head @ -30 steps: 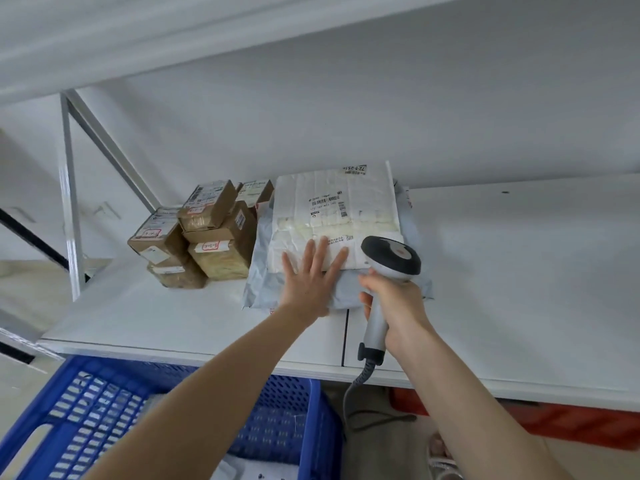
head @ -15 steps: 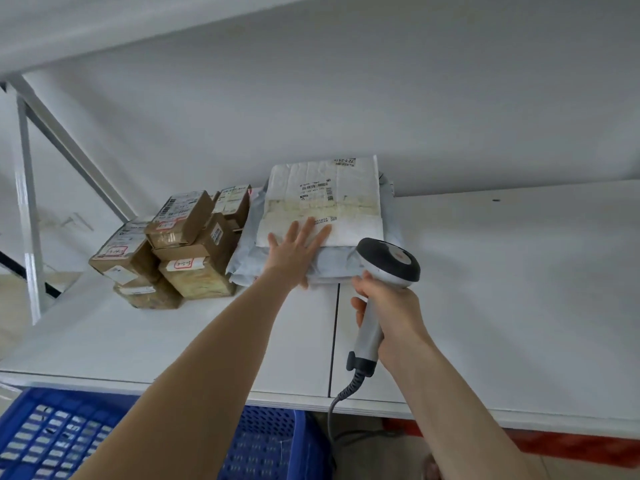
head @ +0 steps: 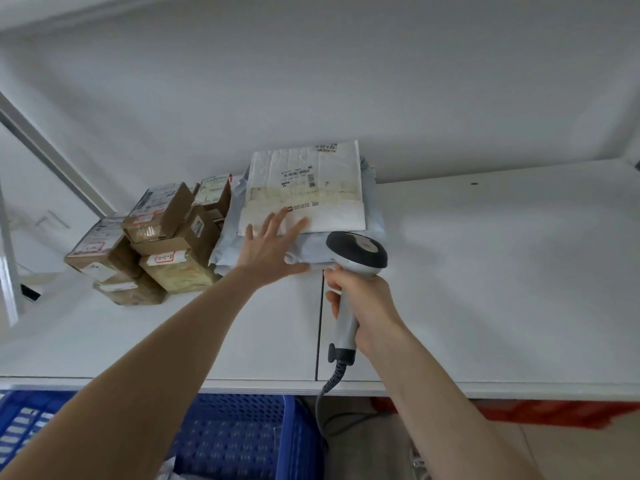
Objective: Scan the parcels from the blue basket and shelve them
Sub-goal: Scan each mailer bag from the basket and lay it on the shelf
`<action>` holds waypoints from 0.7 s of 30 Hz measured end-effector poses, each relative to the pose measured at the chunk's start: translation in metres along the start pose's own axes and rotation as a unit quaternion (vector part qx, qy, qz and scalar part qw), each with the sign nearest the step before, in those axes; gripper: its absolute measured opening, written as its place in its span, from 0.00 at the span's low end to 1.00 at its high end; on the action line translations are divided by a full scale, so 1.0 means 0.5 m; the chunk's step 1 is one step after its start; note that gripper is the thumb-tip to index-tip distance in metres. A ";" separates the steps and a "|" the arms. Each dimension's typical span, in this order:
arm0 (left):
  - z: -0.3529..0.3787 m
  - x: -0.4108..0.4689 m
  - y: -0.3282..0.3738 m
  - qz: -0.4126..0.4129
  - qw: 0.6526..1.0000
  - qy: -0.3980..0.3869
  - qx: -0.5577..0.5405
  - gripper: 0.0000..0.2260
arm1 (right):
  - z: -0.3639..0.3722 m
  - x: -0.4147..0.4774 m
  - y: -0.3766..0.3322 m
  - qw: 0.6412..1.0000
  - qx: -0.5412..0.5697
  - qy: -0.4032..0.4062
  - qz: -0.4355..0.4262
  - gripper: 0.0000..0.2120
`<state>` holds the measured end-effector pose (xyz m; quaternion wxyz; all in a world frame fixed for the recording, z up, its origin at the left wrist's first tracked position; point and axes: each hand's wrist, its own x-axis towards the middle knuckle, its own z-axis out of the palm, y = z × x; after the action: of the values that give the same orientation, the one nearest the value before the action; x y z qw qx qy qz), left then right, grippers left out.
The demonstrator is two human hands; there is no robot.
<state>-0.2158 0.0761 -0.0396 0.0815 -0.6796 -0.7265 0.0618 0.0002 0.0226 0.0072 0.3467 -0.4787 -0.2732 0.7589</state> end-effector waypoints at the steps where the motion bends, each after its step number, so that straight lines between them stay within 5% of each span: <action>1: 0.003 0.000 0.002 0.001 1.000 -0.007 0.005 0.41 | 0.001 0.001 0.001 1.000 0.002 0.000 0.003 0.03; 10: -0.024 0.011 0.004 -0.034 0.993 -0.103 -0.040 0.50 | 0.006 -0.001 0.008 1.000 -0.005 -0.007 0.005 0.04; 21: -0.023 -0.336 -0.047 -0.150 0.975 -0.126 -0.108 0.45 | 0.047 -0.100 0.058 0.991 -0.086 -0.102 0.023 0.05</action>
<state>-0.2255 -0.0935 -0.0293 -0.0762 -0.5540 -0.8272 0.0551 -0.0138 -0.0365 0.0217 0.2569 -0.4335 -0.3601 0.7851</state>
